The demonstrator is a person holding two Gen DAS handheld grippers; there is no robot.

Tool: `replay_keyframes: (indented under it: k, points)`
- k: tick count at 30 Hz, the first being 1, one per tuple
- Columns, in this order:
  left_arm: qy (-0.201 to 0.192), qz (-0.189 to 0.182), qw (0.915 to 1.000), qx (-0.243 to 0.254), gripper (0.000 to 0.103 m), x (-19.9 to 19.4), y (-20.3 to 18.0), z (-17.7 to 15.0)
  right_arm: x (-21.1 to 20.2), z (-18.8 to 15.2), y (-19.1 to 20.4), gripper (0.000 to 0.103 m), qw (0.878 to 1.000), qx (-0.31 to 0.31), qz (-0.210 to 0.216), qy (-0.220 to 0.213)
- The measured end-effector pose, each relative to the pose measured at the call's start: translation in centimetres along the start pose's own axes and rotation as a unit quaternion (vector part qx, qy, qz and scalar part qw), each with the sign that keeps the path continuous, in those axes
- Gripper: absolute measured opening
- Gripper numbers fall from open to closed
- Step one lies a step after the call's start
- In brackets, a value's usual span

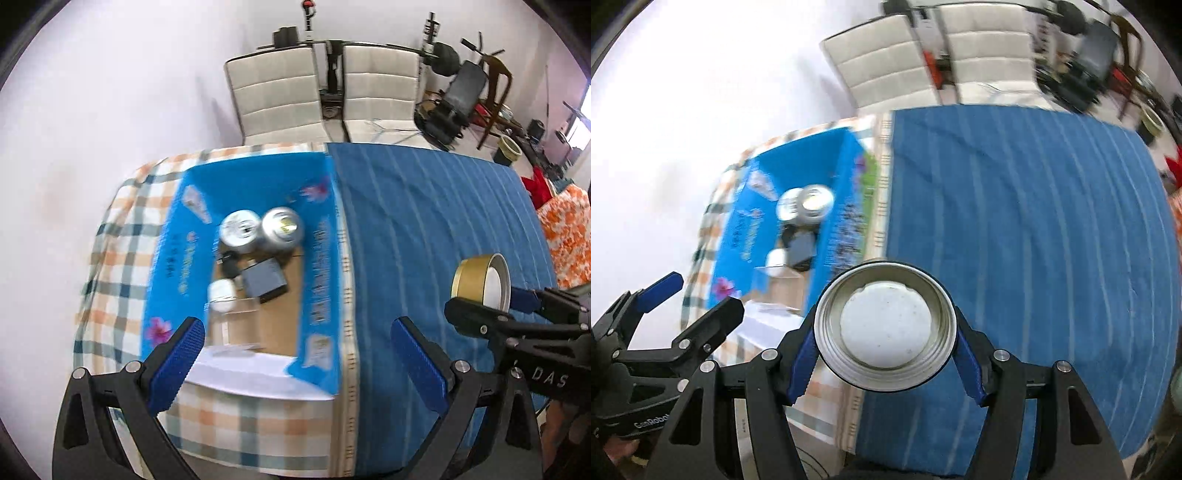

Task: Organize rigid objects
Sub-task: 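Carry the tin with the right tool over the blue box and lower it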

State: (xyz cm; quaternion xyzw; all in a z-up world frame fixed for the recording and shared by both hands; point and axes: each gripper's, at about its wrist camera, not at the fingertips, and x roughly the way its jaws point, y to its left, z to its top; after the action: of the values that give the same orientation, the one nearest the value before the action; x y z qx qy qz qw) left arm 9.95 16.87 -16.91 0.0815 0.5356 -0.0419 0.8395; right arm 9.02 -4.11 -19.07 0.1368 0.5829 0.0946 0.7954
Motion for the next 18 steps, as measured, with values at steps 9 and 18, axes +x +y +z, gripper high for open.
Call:
replay_keyframes:
  k: [9,18]
  points:
    - [0.036,0.020,0.9982,-0.044,0.103,4.5,8.1,-1.6,5.4,2.9,9.0,0.067,0.990,-0.135,0.013,0.032]
    - [0.069,-0.004,0.9949,-0.074,0.103,9.2,11.3,-2.9,12.5,4.1,15.4,0.067,0.951,-0.300,-0.015,0.075]
